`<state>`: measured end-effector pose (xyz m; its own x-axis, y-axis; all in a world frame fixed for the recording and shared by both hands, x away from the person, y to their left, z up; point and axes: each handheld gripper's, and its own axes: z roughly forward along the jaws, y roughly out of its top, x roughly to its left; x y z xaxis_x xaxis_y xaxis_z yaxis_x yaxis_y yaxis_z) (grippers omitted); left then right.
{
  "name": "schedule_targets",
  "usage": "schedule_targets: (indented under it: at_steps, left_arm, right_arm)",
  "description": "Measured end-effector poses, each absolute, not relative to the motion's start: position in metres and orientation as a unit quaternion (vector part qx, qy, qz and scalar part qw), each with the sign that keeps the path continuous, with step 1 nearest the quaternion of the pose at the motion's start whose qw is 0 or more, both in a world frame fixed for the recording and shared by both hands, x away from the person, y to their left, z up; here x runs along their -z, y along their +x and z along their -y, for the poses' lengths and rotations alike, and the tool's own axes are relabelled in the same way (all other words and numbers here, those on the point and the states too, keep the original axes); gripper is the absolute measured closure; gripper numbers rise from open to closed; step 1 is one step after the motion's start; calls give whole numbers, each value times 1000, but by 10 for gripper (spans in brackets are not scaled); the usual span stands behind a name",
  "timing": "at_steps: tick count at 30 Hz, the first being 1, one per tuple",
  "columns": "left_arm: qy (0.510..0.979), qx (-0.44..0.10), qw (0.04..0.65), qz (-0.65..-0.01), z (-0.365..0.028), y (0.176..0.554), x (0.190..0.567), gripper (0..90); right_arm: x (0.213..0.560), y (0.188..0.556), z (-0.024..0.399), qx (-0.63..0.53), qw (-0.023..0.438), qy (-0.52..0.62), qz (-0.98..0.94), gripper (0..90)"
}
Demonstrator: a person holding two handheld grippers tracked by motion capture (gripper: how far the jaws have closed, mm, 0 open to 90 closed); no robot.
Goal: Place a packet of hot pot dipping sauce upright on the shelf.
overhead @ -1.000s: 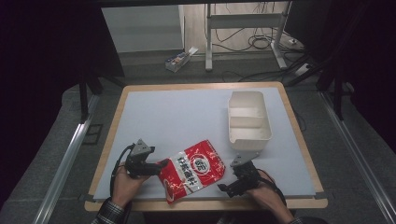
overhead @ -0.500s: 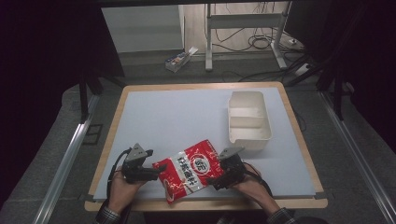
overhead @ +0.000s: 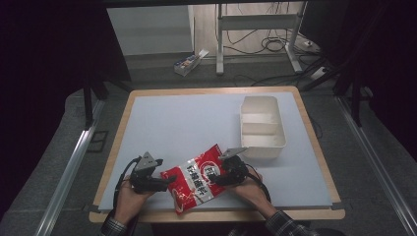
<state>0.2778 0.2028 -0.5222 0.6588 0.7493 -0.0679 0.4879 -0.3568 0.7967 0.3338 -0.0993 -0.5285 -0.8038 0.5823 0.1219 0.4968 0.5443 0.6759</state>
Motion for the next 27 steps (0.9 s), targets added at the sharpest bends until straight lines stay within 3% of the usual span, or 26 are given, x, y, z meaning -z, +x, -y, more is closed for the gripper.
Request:
schedule_targets:
  at_steps: [1, 2, 3, 4, 6, 9, 20, 27]
  left_arm:
    - [808, -156, 419, -383, -203, 278, 522, 182]
    - [809, -156, 419, -382, -203, 278, 522, 182]
    - [809, -156, 419, -382, -203, 278, 522, 182]
    - [810, -156, 418, -381, -203, 278, 522, 182]
    - [811, -157, 416, -380, -202, 278, 523, 182]
    - [812, -158, 416, -378, -202, 277, 522, 180]
    - [811, -159, 416, -380, -203, 278, 523, 175]
    - [808, -151, 414, -391, -205, 279, 524, 157]
  right_arm:
    - [529, 334, 99, -365, 59, 308, -877, 477]
    - [529, 334, 98, -365, 58, 303, -878, 580]
    - [529, 334, 98, -365, 58, 303, -878, 580]
    - [528, 334, 97, -363, 53, 297, -881, 680]
    - [528, 333, 95, -358, 63, 285, -887, 797]
    - [525, 332, 94, -360, 65, 270, -891, 876]
    - [501, 343, 98, -386, 30, 272, -881, 877]
    - [481, 343, 98, -396, 34, 261, -880, 879]
